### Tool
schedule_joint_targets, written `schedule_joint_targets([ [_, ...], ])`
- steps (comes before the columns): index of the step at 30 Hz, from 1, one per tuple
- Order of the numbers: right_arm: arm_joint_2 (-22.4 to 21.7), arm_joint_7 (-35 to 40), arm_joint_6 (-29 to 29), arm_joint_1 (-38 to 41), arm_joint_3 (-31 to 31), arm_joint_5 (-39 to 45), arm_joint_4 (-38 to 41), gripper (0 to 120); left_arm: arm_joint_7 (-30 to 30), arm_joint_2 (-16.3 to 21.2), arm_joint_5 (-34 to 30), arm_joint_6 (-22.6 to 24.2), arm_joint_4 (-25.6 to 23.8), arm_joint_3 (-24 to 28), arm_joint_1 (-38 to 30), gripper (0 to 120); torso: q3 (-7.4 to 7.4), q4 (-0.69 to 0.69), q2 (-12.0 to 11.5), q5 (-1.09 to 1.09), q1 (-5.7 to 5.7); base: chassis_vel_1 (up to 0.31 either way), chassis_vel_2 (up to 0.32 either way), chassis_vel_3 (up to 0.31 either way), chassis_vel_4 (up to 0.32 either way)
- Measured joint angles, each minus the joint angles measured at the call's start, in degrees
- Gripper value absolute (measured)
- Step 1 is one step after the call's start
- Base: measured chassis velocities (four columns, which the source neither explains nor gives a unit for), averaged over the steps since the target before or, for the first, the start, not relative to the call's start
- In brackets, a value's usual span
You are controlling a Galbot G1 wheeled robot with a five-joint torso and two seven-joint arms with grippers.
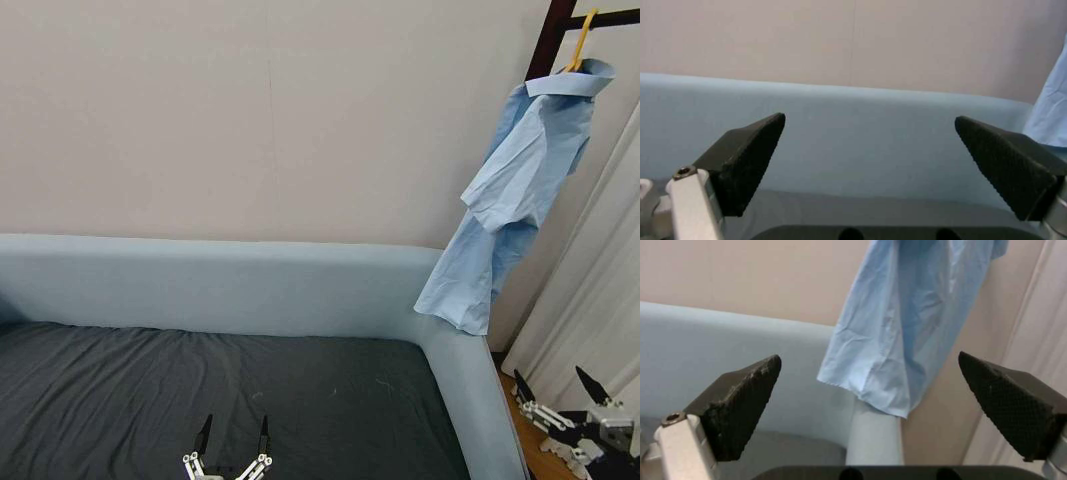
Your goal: Pick up the clothes from the sofa and hang them on the clothes hanger.
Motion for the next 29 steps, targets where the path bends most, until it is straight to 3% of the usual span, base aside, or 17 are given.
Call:
schedule_joint_targets([
  [15, 2.2, -2.2, 5.8, -2.9, -1.8, -3.6, 0.6, 100, -0.7, -0.8, 1.7, -1.2, 0.2, -1.4, 0.4, 100, 0.0, -0.01, 0.0, 0.01, 0.0, 0.0, 0.0, 0.0, 0.0],
  [29, 2.2, -2.6, 6.7, -2.7, -2.6, -3.5, 0.0, 100, -0.5, -0.8, 1.2, -1.8, 0.1, -1.6, 0.6, 100, 0.0, -0.01, 0.0, 0.02, 0.0, 0.0, 0.0, 0.0, 0.0],
])
